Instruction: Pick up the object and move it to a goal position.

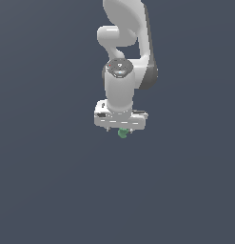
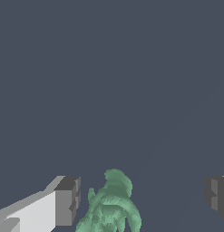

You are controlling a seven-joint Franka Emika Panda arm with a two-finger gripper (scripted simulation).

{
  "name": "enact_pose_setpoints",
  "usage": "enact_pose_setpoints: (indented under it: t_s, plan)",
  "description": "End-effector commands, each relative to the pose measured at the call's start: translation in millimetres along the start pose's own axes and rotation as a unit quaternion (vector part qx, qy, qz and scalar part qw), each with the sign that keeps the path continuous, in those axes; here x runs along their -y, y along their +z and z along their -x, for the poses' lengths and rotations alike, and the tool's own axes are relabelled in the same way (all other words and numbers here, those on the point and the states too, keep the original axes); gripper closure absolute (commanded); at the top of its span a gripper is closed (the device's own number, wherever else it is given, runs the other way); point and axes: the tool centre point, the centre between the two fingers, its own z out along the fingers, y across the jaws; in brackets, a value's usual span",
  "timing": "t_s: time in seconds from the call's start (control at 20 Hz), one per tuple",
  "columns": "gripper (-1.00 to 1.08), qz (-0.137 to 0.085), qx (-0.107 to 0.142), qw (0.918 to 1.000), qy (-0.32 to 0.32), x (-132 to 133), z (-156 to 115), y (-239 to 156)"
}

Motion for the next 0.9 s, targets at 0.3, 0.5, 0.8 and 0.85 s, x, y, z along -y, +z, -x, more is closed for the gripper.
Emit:
enact_pose_setpoints:
  t_s: [0.3,0.5,0.8,0.85]
  plan:
    - [-0.92,0.002,0.000,0.9966,0.083,7.8,20.2,11.8]
    - [-0.92,0.003,0.000,0.9914,0.131,11.6,32.3,18.2]
    - [-0.92,0.004,-0.001,0.9794,0.202,16.6,50.9,27.6]
    - [-0.92,0.004,-0.001,0.9769,0.214,17.3,54.0,29.1]
